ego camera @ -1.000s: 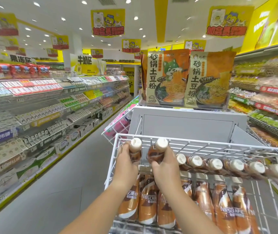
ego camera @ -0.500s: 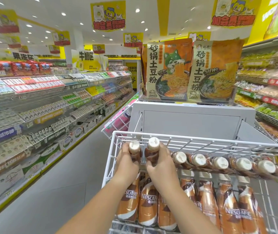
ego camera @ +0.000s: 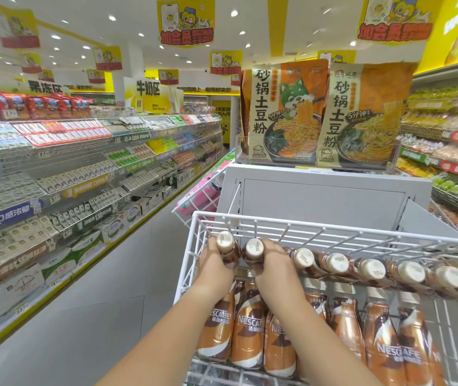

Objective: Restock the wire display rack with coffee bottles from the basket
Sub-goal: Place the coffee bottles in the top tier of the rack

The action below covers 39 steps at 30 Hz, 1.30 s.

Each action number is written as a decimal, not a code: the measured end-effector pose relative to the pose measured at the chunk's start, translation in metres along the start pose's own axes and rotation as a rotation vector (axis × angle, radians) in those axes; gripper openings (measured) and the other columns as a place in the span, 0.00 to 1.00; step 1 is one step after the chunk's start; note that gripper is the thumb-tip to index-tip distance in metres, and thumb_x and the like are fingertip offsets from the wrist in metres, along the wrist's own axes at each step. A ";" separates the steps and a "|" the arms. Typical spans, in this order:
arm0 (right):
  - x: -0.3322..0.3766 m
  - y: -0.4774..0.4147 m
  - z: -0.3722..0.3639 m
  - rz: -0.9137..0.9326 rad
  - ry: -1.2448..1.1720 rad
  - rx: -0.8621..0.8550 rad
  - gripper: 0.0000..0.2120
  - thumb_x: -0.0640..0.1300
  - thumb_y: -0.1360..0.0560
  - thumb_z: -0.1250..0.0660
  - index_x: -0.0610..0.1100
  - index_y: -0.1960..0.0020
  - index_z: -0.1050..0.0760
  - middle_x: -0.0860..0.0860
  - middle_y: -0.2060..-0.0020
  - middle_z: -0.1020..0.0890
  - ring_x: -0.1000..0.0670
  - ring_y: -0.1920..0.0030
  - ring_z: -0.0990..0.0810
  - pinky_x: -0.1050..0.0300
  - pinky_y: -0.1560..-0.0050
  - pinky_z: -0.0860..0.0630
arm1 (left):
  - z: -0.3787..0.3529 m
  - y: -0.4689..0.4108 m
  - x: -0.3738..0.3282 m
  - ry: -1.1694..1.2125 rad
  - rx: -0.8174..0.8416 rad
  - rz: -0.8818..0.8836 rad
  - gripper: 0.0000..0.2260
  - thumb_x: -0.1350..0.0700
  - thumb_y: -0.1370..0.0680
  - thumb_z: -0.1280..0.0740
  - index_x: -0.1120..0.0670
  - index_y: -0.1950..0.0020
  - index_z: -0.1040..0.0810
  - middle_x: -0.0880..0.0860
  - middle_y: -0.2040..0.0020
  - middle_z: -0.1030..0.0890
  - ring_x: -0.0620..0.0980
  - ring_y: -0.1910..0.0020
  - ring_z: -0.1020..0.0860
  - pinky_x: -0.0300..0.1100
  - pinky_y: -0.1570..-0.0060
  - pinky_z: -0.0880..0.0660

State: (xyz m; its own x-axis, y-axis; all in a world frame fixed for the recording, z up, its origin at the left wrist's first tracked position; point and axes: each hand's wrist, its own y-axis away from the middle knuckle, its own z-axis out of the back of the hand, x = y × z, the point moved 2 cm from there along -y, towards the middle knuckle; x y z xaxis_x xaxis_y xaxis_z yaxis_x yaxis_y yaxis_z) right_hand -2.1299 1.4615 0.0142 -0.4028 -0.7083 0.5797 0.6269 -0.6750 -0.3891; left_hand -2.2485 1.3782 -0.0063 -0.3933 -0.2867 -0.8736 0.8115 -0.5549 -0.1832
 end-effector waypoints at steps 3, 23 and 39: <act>-0.001 -0.001 0.000 -0.017 -0.003 0.036 0.23 0.33 0.25 0.35 0.46 0.31 0.29 0.49 0.41 0.24 0.46 0.41 0.25 0.57 0.44 0.28 | 0.001 0.003 0.000 -0.012 -0.001 0.004 0.24 0.66 0.24 0.31 0.50 0.31 0.31 0.54 0.38 0.25 0.56 0.41 0.23 0.55 0.39 0.24; 0.000 0.049 0.008 -0.052 -0.092 0.021 0.31 0.39 0.21 0.37 0.49 0.22 0.45 0.52 0.29 0.31 0.58 0.44 0.28 0.64 0.48 0.30 | 0.025 0.061 0.001 -0.071 0.165 0.027 0.15 0.61 0.20 0.35 0.54 0.34 0.31 0.52 0.41 0.23 0.52 0.44 0.23 0.45 0.47 0.25; 0.009 0.080 0.023 0.142 0.346 0.085 0.35 0.52 0.19 0.41 0.45 0.19 0.53 0.48 0.20 0.45 0.49 0.21 0.46 0.53 0.23 0.47 | 0.040 0.090 -0.009 -0.326 0.332 -0.118 0.31 0.60 0.18 0.38 0.56 0.18 0.48 0.54 0.18 0.42 0.55 0.19 0.43 0.53 0.22 0.41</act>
State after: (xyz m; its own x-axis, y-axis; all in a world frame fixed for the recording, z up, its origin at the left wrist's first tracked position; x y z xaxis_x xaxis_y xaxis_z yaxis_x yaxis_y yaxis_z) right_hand -2.0682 1.4061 0.0044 -0.5000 -0.8312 0.2432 0.7400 -0.5559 -0.3785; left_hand -2.1895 1.2993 0.0031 -0.6323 -0.4072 -0.6591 0.5923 -0.8025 -0.0724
